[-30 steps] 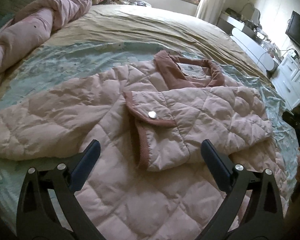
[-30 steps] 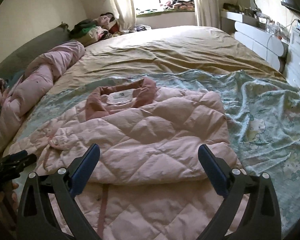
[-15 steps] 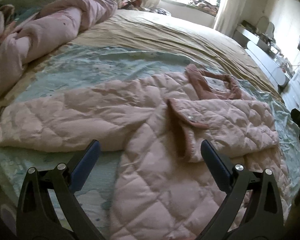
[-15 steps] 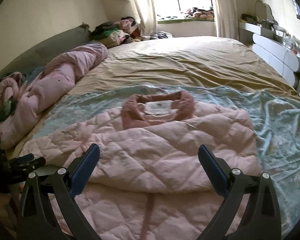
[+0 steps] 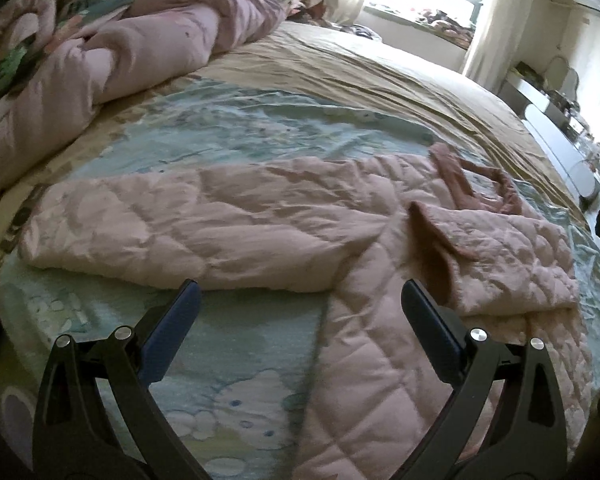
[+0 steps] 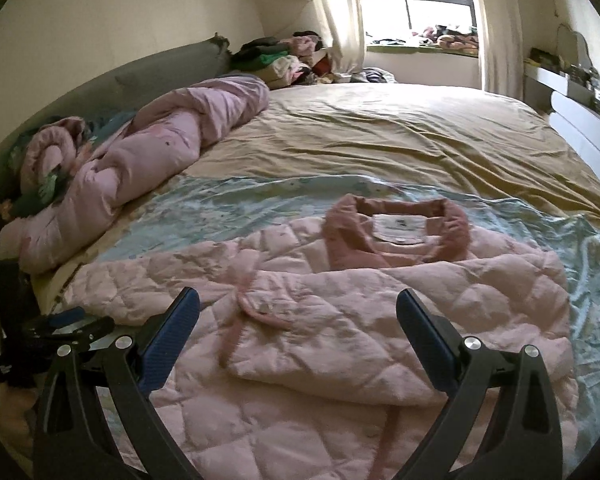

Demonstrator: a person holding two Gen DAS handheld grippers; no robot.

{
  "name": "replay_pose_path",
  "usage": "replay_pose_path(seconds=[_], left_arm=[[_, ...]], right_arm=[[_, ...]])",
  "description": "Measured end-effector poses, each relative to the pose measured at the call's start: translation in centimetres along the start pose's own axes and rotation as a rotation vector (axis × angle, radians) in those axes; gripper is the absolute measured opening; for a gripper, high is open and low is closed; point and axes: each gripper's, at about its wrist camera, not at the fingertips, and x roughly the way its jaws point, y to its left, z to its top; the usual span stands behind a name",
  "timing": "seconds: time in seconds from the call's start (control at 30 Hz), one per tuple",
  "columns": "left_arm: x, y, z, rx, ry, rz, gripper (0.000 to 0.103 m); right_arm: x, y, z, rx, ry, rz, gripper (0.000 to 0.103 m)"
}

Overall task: Fold large clothes
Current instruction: 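Release the front panel and move the left tool to the other sleeve, then grasp the other sleeve cuff with the left tool and lift it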

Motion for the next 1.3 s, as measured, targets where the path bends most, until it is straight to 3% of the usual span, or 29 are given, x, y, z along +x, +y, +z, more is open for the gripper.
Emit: replay_pose_path(seconds=[0.57,1.3], left_arm=[[1.4,8.4,-0.7,-0.181,0.002,0.025,0.094],[4.2,18.5,-2.6,-0.374,0.022,0.13,0.094]], right_arm=[[5.1,7.5,0.0,-0.107,0.06,0.093,0.098],[12.6,15.1,-1.5,-0.208,0.164,0.149,0.098]])
